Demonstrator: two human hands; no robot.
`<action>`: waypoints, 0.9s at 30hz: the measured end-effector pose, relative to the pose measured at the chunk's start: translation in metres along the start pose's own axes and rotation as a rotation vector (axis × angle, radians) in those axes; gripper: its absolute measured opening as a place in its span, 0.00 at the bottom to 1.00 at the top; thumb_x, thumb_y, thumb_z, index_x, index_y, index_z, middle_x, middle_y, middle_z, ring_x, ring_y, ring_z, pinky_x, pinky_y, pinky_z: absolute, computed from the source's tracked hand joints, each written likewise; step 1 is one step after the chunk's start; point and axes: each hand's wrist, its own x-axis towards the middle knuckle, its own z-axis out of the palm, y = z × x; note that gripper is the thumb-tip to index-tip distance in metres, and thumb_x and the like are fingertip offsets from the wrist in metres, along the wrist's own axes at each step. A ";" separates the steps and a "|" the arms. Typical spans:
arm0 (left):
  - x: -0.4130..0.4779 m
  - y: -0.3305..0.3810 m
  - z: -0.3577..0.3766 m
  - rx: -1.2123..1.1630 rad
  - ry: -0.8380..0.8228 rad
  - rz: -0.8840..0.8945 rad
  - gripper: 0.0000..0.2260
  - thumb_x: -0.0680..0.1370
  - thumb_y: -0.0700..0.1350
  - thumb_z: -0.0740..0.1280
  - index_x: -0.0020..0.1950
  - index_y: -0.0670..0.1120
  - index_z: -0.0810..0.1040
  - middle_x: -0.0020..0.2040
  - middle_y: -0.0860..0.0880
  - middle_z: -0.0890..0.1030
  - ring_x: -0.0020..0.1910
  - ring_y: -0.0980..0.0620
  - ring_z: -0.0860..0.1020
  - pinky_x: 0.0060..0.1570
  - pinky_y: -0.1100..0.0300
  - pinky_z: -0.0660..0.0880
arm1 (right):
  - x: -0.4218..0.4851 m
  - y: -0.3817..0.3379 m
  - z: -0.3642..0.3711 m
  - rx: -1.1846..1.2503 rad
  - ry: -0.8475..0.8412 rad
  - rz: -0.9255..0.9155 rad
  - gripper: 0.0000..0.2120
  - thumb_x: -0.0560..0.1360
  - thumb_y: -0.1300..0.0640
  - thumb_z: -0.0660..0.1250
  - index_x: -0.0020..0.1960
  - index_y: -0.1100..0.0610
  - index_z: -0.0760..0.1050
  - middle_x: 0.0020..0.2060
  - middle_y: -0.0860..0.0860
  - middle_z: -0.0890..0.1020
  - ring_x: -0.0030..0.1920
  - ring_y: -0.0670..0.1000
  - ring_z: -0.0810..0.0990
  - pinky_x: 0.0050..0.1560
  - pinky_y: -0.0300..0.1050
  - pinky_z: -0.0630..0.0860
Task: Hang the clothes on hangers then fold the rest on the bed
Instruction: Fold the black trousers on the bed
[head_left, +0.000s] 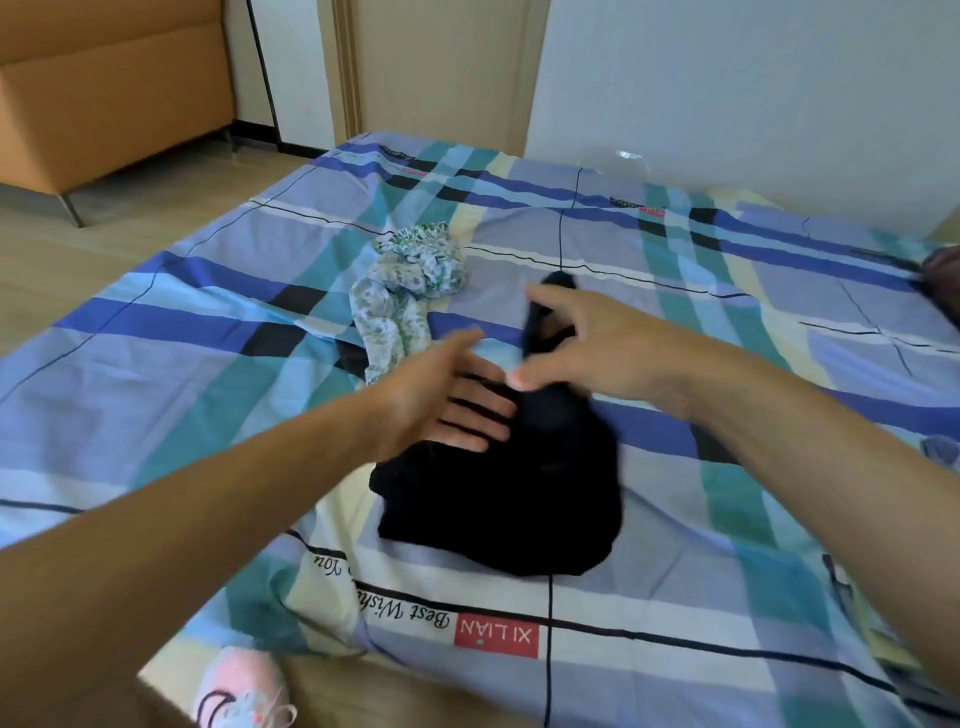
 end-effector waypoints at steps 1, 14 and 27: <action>-0.003 0.000 -0.012 -0.074 0.030 -0.035 0.26 0.82 0.64 0.55 0.59 0.44 0.80 0.48 0.43 0.85 0.43 0.43 0.84 0.41 0.53 0.82 | 0.004 -0.005 0.009 0.123 -0.073 -0.010 0.45 0.75 0.54 0.75 0.82 0.47 0.51 0.70 0.49 0.71 0.60 0.50 0.80 0.53 0.38 0.79; 0.011 -0.047 -0.048 0.527 0.654 0.261 0.12 0.74 0.33 0.60 0.52 0.49 0.72 0.44 0.38 0.80 0.34 0.46 0.75 0.33 0.54 0.71 | 0.016 0.096 0.085 -0.119 0.241 -0.161 0.24 0.80 0.52 0.68 0.75 0.51 0.69 0.72 0.50 0.70 0.72 0.49 0.69 0.75 0.48 0.64; 0.002 -0.057 -0.034 0.408 0.386 -0.082 0.27 0.75 0.53 0.74 0.67 0.48 0.66 0.60 0.51 0.72 0.55 0.51 0.76 0.56 0.55 0.73 | 0.006 0.121 0.120 0.581 0.262 0.236 0.24 0.73 0.55 0.77 0.64 0.41 0.74 0.64 0.49 0.73 0.60 0.50 0.75 0.59 0.45 0.77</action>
